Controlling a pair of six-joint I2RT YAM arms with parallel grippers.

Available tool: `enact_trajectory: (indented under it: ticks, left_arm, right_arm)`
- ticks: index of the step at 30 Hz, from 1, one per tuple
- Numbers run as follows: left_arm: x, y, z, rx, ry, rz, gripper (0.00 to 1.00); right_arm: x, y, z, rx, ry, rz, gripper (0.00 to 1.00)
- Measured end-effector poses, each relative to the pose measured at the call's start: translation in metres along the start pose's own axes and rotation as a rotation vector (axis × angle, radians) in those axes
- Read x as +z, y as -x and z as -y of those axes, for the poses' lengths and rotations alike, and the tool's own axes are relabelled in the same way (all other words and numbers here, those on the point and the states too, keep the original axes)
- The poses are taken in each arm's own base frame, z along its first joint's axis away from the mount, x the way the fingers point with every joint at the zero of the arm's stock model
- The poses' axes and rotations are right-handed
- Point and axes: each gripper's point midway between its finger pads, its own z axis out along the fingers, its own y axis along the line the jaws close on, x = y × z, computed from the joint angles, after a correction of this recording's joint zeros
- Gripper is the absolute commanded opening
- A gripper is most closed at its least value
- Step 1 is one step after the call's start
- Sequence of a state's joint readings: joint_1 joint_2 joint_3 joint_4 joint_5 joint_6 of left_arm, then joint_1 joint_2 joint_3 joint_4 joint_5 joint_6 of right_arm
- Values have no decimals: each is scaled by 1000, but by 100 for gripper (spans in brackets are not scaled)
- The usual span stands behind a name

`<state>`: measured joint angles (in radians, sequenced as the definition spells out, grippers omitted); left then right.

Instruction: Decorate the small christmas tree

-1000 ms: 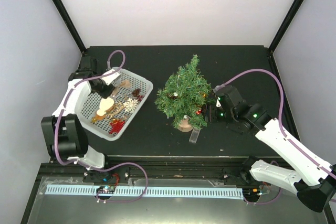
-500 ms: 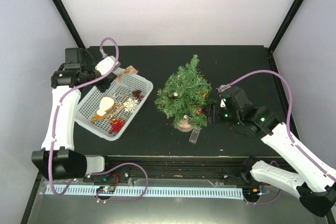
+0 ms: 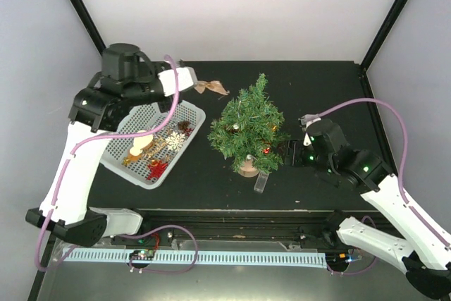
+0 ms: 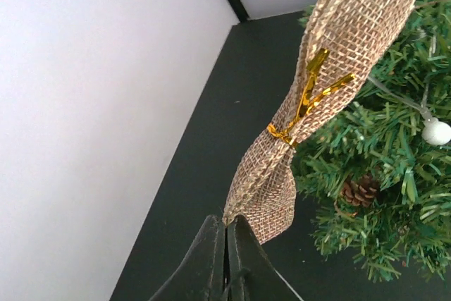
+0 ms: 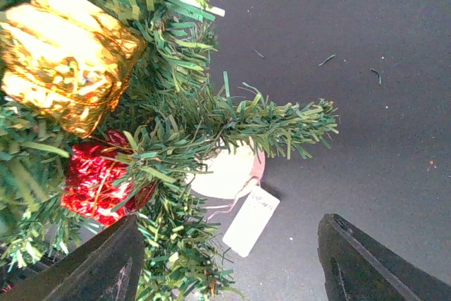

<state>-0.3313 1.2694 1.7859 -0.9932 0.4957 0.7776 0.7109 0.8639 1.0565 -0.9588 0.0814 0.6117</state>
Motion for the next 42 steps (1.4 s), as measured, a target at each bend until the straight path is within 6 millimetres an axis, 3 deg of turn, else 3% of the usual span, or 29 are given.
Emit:
enact_trajectory:
  ticks: [7,12,21,35,42]
  left_arm:
    - [41,10,25,171,-79,-7,1]
    - [53,27,40,304,-87,16,2]
    - [77,35,69,471,-130,-15,1]
    - [83,38,81,590,-108,-65,1]
    - [90,25,88,626,-118,-114,1]
  right_arm:
    - [-12,4,0,12,20,44,69]
    - [-13,4,0,21,23,47,69]
    - [-10,-3,4,25,15,35,69]
    - [-13,-3,5,28,25,47,69]
    - [-12,-4,3,32,34,44,69]
